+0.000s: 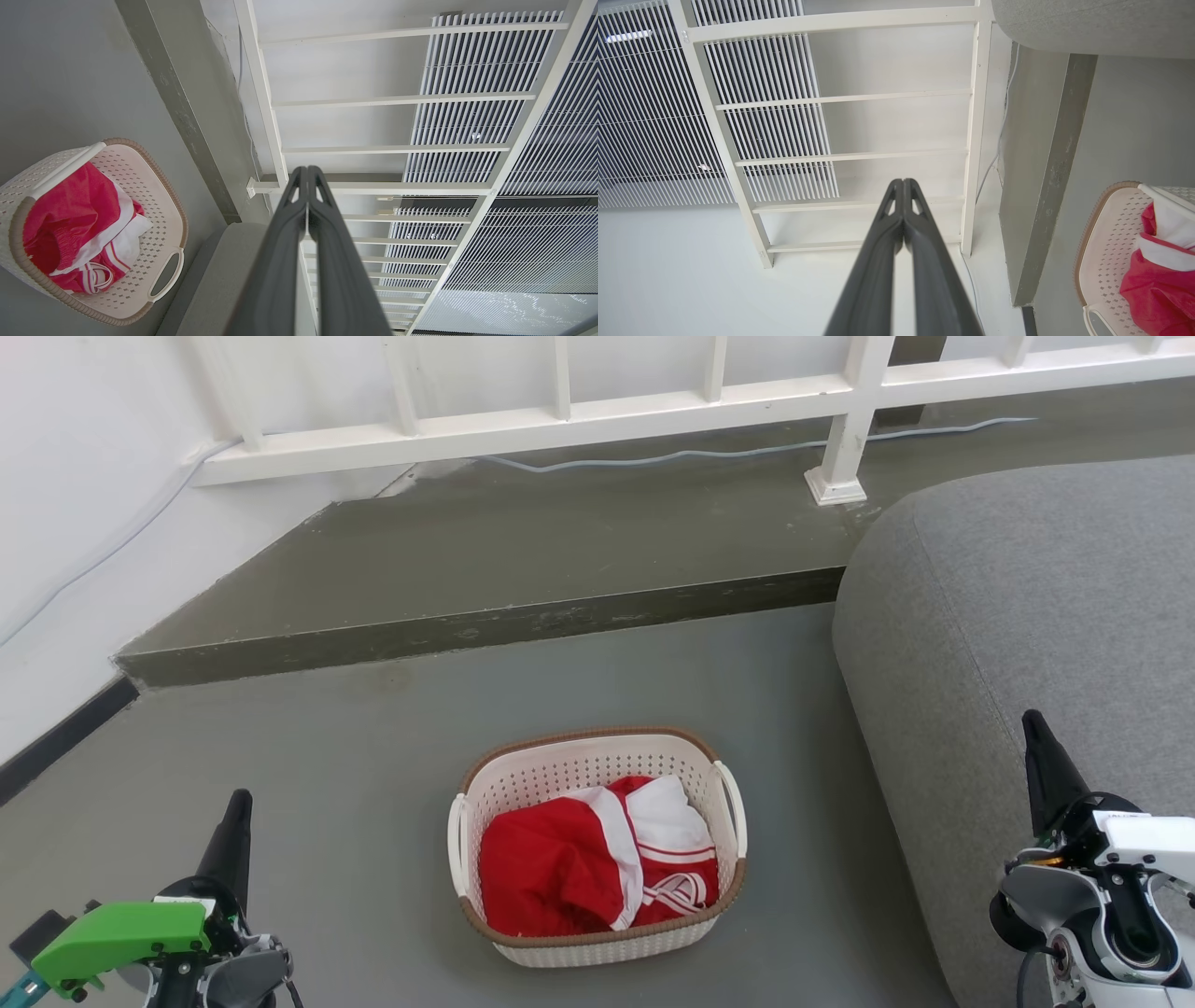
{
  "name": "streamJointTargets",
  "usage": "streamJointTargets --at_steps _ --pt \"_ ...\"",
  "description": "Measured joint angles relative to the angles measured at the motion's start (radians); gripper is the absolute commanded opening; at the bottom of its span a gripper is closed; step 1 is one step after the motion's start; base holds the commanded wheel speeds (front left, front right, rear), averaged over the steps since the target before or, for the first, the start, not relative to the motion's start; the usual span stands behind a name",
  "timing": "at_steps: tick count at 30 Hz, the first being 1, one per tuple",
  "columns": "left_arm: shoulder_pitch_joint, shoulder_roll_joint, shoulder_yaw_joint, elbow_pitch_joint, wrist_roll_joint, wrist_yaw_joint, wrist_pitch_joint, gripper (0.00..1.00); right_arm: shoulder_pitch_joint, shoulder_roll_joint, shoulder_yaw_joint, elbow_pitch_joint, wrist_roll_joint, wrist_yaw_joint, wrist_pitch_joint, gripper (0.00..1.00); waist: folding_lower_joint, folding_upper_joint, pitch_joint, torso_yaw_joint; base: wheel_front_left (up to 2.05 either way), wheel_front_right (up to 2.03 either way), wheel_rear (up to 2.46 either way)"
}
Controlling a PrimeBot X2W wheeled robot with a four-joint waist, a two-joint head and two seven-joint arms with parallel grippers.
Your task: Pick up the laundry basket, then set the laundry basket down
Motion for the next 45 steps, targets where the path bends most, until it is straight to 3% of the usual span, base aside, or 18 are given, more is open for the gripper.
streamJointTargets --at_steps 45 --pt "0.0 -0.002 0.002 0.0 0.004 0.0 0.007 0.0 0.0 0.001 -0.002 0.0 -0.001 0.0 0.003 0.0 0.0 0.0 0.0 0.0 0.0 0.0 0.0"
